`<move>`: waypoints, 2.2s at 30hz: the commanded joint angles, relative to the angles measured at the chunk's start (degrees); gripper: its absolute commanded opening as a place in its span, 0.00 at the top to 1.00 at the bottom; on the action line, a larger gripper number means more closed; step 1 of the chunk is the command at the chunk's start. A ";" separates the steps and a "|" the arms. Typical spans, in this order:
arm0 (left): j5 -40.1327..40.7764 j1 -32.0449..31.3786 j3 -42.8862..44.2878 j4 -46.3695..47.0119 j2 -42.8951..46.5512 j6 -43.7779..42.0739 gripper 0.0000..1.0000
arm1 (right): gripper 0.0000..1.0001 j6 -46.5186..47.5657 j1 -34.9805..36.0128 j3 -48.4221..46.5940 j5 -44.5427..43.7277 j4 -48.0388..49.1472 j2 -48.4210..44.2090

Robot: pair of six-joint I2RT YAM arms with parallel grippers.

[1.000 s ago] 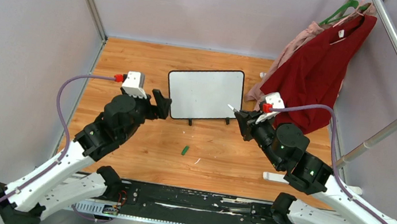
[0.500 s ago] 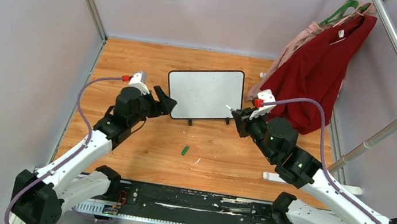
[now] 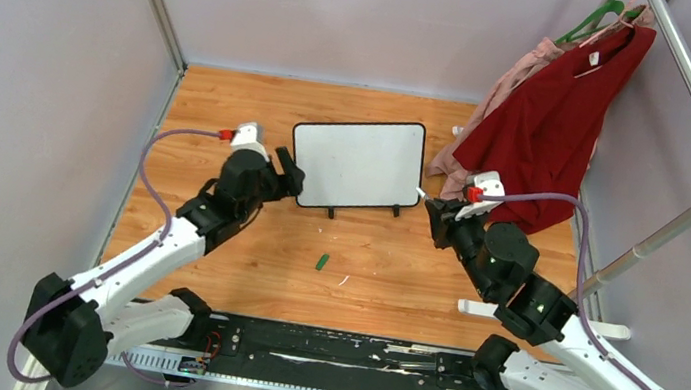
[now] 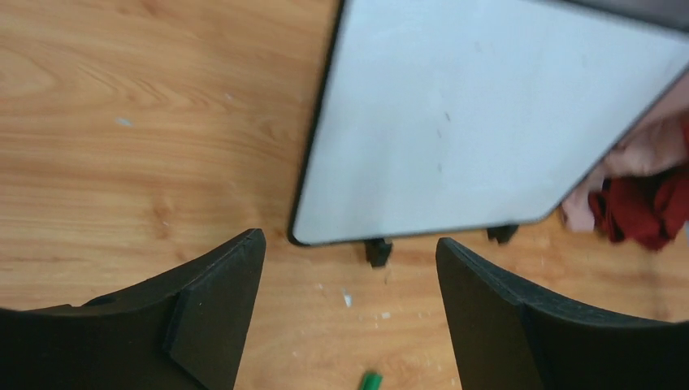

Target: Write a sentence on the whiteboard

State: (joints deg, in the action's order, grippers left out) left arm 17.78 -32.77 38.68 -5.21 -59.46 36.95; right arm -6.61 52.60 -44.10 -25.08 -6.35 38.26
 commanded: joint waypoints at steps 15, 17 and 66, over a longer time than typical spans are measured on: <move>-13.85 14.14 -0.93 14.35 -6.41 -2.32 0.16 | 1.00 0.39 -0.64 1.57 6.26 0.54 -2.43; -15.55 14.24 0.58 16.20 -9.03 -2.57 0.15 | 1.00 0.45 -0.66 1.47 6.16 0.03 -2.93; -46.20 20.21 -3.53 44.41 -26.91 9.03 0.24 | 1.00 -0.25 -0.65 1.38 6.73 -0.15 -2.82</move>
State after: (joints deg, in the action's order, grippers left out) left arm -26.68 -11.86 35.55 36.42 -86.04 45.67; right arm -6.42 52.60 -42.30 -18.83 -7.31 35.83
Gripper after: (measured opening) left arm 0.765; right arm 0.172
